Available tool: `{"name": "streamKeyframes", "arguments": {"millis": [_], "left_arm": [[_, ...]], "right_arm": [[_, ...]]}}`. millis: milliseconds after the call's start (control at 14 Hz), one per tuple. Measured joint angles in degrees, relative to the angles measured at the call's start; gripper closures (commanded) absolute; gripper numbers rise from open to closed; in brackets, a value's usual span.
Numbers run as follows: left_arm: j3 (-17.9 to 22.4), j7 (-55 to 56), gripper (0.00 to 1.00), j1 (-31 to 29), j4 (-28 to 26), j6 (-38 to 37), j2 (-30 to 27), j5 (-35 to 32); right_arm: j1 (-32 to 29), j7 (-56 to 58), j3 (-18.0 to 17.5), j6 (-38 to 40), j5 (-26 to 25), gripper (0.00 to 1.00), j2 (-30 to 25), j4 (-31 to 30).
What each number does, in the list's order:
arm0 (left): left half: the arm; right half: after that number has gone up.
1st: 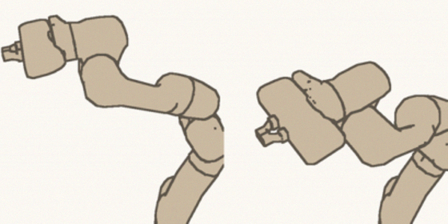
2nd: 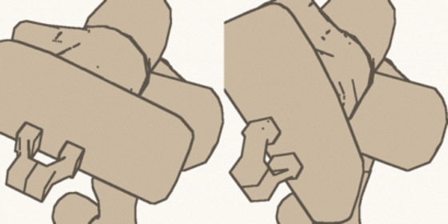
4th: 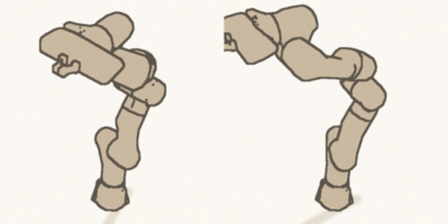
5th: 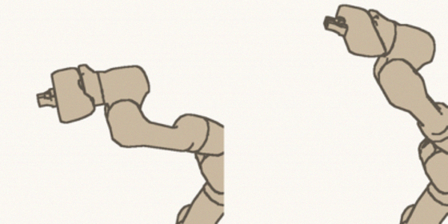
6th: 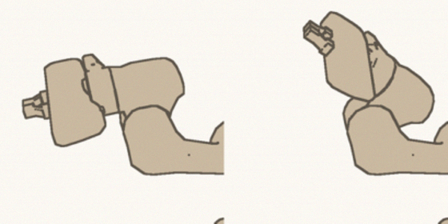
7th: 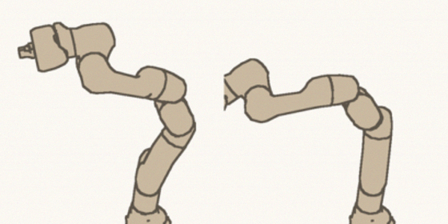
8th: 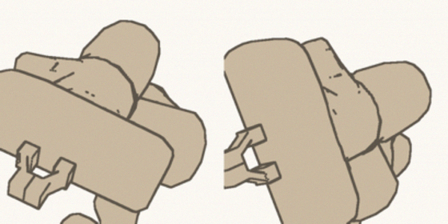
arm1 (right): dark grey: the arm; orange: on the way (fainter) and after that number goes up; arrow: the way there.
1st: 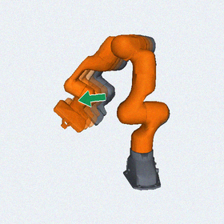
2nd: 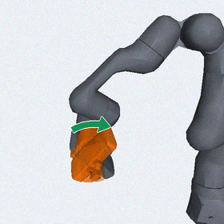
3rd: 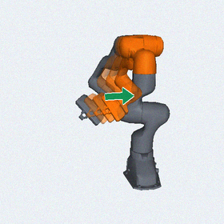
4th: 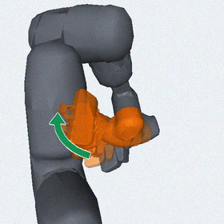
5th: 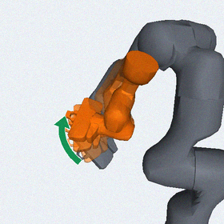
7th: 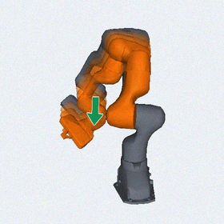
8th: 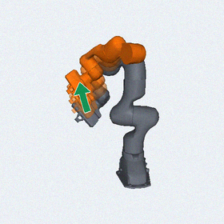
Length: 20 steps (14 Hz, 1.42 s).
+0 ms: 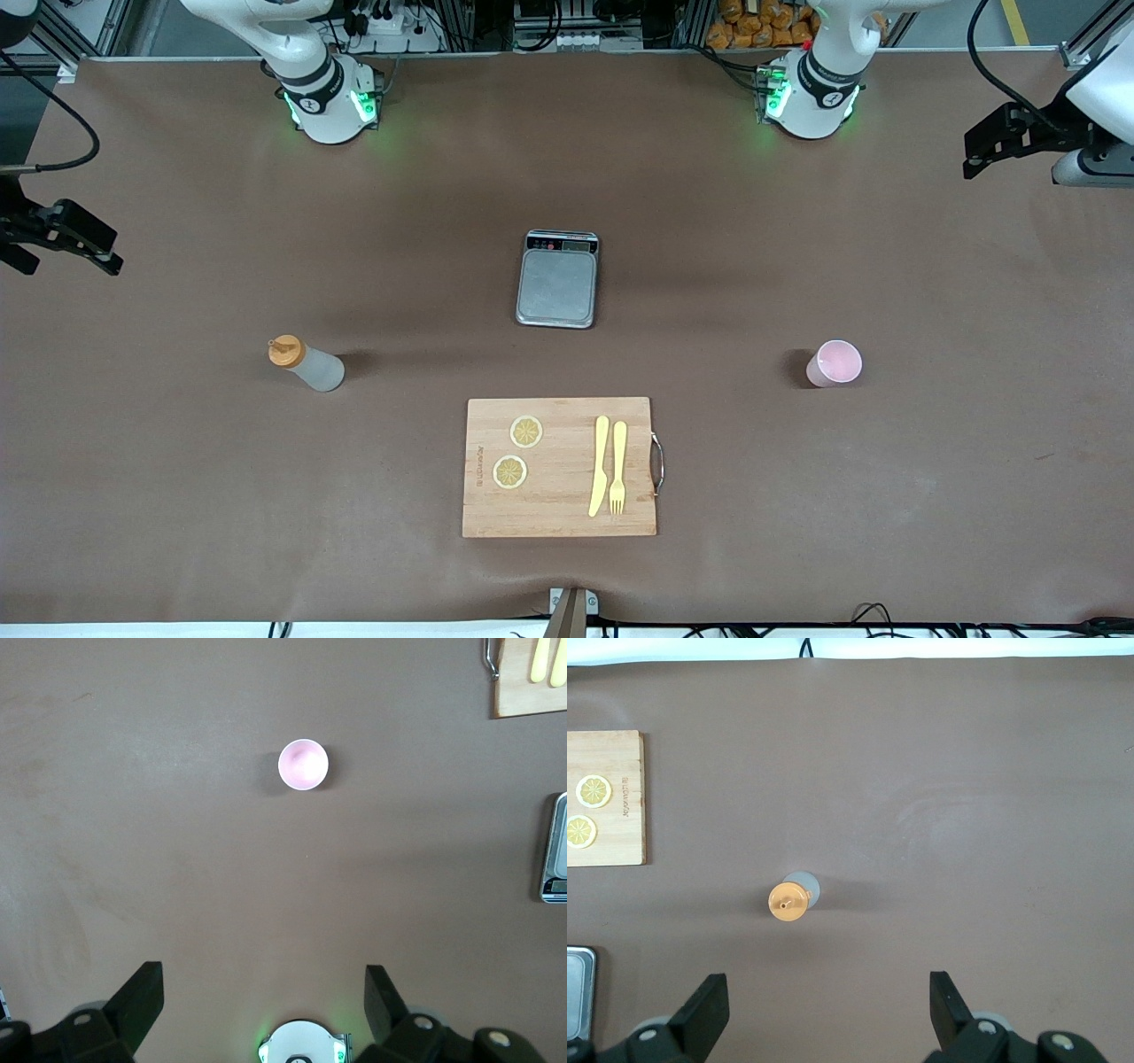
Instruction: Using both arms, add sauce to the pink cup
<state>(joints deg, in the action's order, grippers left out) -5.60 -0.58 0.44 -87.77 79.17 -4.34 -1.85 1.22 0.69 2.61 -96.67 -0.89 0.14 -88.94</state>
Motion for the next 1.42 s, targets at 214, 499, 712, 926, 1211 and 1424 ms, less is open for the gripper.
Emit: {"name": "streamKeyframes", "arguments": {"millis": [214, 499, 712, 926, 1211, 1424], "left_arm": [[0.00, 0.00, 0.00, 0.00, 0.00, 0.00, 0.00, 0.00], [-0.03, 0.00, 0.00, 0.02, 0.00, 0.00, 0.00, 0.00], [-0.20, 0.00, 0.00, 0.09, -0.02, 0.00, 0.00, 0.00], [-0.22, 0.00, 0.00, 0.09, -0.11, 0.00, 0.00, 0.00], [-0.28, 0.00, 0.00, 0.10, -0.77, -0.01, 0.01, 0.00], [-0.21, 0.00, 0.00, -0.03, -2.11, -0.18, 0.15, 0.00]], "right_arm": [[0.01, 0.02, -0.05, 0.21, -0.07, 0.00, 0.00, 0.01], [0.06, 0.03, -0.21, 0.27, -0.09, 0.00, 0.00, 0.01], [0.06, 0.03, -0.23, 0.31, -0.09, 0.00, 0.00, 0.01], [0.06, 0.03, -0.22, 0.39, -0.13, 0.00, 0.00, 0.05], [0.04, 0.03, -0.12, 1.04, -0.22, 0.00, 0.00, 0.08], [0.04, 0.03, -0.06, 1.19, -0.24, 0.00, 0.05, 0.08]]}}
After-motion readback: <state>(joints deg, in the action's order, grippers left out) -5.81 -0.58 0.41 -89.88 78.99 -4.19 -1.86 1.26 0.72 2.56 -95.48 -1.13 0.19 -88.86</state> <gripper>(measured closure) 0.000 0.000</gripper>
